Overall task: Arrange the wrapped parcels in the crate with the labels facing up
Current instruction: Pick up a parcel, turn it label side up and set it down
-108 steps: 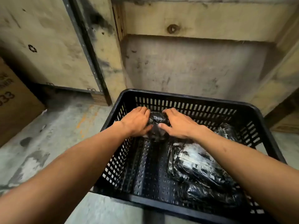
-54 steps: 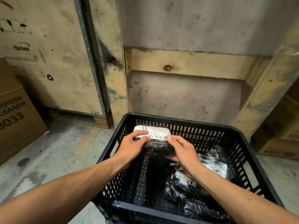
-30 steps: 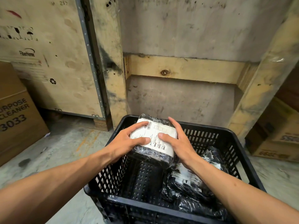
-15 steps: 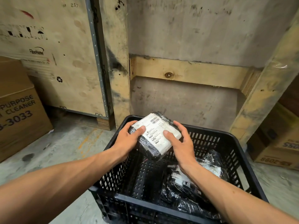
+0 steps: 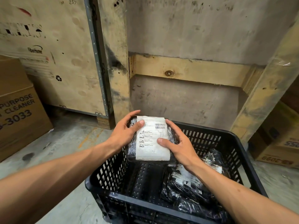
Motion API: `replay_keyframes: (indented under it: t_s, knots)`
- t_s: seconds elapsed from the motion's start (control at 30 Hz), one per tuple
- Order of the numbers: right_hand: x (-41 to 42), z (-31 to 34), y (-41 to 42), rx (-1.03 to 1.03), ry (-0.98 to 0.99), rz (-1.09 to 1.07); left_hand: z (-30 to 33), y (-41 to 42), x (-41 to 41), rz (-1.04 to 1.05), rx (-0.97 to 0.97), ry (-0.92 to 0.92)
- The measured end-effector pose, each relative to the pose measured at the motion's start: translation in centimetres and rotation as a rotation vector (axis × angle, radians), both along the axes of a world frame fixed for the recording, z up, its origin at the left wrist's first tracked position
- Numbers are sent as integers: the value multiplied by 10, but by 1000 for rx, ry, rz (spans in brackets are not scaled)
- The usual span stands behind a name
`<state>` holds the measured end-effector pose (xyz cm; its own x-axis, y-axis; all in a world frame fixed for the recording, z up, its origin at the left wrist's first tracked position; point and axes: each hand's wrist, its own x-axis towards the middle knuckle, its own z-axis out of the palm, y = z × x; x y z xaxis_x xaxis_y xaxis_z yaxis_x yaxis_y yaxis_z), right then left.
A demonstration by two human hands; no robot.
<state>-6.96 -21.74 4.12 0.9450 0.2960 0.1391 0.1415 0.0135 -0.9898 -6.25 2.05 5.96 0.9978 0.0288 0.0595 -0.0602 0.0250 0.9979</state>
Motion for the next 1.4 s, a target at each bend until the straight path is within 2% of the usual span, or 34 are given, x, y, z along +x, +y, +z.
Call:
replay_keyframes:
  t_s: [0.23, 0.33, 0.47, 0.67, 0.77, 1.0, 1.2, 1.4]
  knots:
    - [4, -10, 3, 87, 65, -188, 0, 1, -8, -166, 179, 72]
    - [9, -16, -4, -46, 44, -157, -3, 2, -9, -208, 204, 114]
    - [16, -26, -8, -240, 96, 8, -17, 4, -9, -234, 245, 178]
    - [20, -46, 8, -551, 144, 86, -45, 4, 0, -189, 350, 338]
    - [26, -57, 18, -571, 185, 93, -59, 3, 6, -151, 406, 405]
    - [39, -100, 43, -505, 424, 25, -99, -3, 22, -54, 465, 526]
    - [48, -128, 53, -625, 524, 19, -122, -8, 34, -114, 588, 610]
    - [60, -144, 63, -780, 541, 3, -146, -11, 42, -114, 667, 663]
